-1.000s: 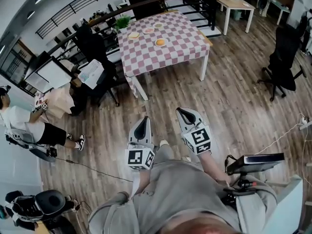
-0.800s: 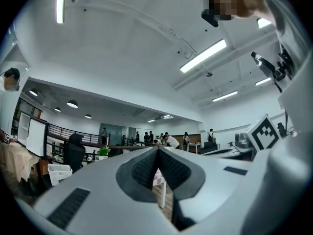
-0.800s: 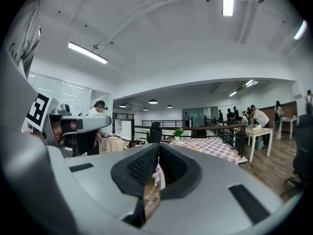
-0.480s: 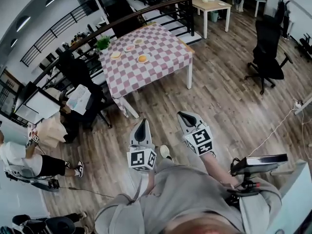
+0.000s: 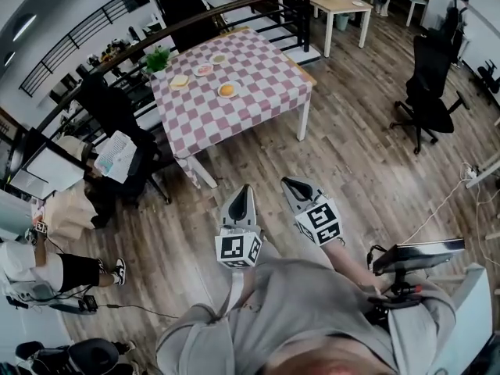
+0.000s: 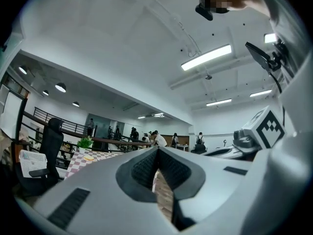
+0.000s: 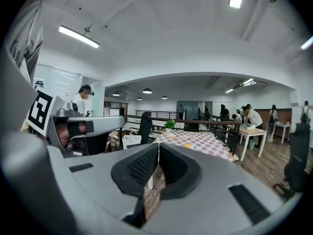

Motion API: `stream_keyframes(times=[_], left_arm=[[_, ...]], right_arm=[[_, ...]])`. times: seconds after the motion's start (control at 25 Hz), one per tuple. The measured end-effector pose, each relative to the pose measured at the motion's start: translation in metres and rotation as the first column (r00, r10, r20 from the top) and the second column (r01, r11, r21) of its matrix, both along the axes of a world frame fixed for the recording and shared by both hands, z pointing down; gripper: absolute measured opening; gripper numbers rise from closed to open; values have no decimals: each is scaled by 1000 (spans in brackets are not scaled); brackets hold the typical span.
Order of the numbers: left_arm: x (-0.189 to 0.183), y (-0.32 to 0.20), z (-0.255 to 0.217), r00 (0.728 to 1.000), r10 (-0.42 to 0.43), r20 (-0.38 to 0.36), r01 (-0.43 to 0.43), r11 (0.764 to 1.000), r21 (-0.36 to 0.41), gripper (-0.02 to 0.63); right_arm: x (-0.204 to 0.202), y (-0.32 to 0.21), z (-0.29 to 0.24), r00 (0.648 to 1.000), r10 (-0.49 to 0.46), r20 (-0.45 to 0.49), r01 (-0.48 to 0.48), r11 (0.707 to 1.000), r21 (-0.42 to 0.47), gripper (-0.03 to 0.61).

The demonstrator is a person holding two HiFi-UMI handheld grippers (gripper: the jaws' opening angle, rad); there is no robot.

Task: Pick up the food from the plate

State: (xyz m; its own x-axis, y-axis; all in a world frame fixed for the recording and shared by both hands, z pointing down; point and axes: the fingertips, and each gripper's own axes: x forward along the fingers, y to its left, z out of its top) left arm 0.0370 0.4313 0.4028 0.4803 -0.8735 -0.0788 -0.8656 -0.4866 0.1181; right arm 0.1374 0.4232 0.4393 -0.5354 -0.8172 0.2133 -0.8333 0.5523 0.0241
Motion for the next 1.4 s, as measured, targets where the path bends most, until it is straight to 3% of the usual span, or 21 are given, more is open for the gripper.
stream_keyframes(times=[0.52, 0.72, 0.84, 1.0, 1.12, 1.4], left_arm=[[-43, -100, -4, 988, 155, 15, -155, 988, 23, 8], [-67, -122, 18, 988, 154, -28, -155, 988, -25, 8], [-77, -142, 31, 989, 143, -47, -146, 988, -46, 8], [-78, -165, 8, 986, 150, -79, -149, 989, 15, 8], [-82, -172, 4, 984, 163, -65, -161, 986, 45, 8], [-100, -180, 41, 992, 123, -18, -124, 991, -47, 8]], right_arm=[[-59, -97, -10, 998, 30, -50, -31, 999, -13, 15], [-85, -121, -2, 998, 41, -49, -42, 999, -26, 15], [-95, -134, -3, 996, 81, -29, -80, 997, 16, 15], [-92, -150, -15, 987, 162, -18, -160, 984, 85, 15], [-95, -158, -21, 985, 170, -7, -169, 979, 115, 15], [-99, -191, 13, 990, 141, -16, -140, 989, 45, 15]])
